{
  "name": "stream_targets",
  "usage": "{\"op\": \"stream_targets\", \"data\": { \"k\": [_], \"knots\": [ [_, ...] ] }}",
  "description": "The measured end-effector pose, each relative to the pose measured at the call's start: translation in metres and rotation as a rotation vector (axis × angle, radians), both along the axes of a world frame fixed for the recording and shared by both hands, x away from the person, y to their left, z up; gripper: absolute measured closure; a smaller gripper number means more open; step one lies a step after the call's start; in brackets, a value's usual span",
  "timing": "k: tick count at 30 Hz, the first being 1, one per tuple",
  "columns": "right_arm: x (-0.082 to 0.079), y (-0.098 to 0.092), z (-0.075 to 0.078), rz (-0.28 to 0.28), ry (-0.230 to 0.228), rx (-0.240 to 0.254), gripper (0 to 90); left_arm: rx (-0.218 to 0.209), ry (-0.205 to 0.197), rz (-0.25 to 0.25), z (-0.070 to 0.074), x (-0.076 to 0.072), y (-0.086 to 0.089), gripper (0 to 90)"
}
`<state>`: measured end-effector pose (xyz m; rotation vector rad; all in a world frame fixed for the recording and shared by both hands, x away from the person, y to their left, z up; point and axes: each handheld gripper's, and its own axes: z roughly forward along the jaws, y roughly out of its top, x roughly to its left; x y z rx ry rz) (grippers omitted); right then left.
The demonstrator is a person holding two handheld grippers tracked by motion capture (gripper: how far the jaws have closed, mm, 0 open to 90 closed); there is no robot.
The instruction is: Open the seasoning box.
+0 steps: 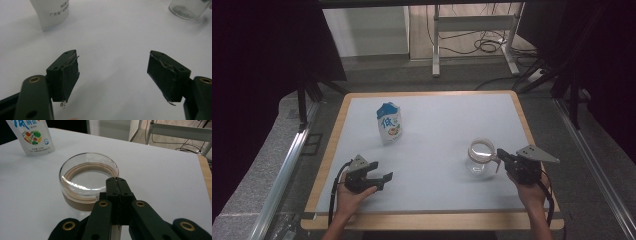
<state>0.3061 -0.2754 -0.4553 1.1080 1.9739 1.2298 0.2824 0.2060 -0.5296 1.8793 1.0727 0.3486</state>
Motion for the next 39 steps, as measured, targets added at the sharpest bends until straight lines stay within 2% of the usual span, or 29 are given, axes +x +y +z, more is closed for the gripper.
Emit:
{"op": "stream_targets", "data": {
  "k": [6, 10, 11, 18, 26, 31, 37, 39],
  "knots": [
    [0.001, -0.002, -0.001, 0.001, 0.010, 0.027, 90.0, -0.015, -0.013, -0.020, 0.010, 0.008, -0.011, 30.6],
    [0.002, -0.003, -0.002, -0.007, 0.008, 0.033, 90.0, -0.004, -0.021, -0.066, 0.015, 0.013, -0.032, 32.8],
    [0.002, -0.003, -0.002, -0.007, 0.008, 0.033, 90.0, -0.004, -0.021, -0.066, 0.015, 0.013, -0.032, 33.3],
    [0.002, -0.004, -0.002, -0.022, 0.003, 0.034, 90.0, -0.004, -0.039, -0.114, 0.022, 0.019, -0.061, 39.3],
    [0.000, -0.001, -0.002, -0.022, -0.014, -0.002, 90.0, -0.009, -0.038, -0.142, 0.026, 0.033, -0.088, 39.6],
    [-0.001, 0.002, -0.001, -0.028, -0.029, -0.035, 90.0, -0.012, -0.038, -0.146, 0.028, 0.035, -0.093, 39.9],
    [-0.002, 0.002, -0.002, -0.033, -0.030, -0.025, 90.0, -0.034, -0.039, -0.142, 0.032, 0.039, -0.096, 40.0],
    [-0.002, 0.002, -0.002, -0.034, -0.031, -0.026, 90.0, -0.022, -0.045, -0.137, 0.032, 0.040, -0.099, 40.2]
  ]
}}
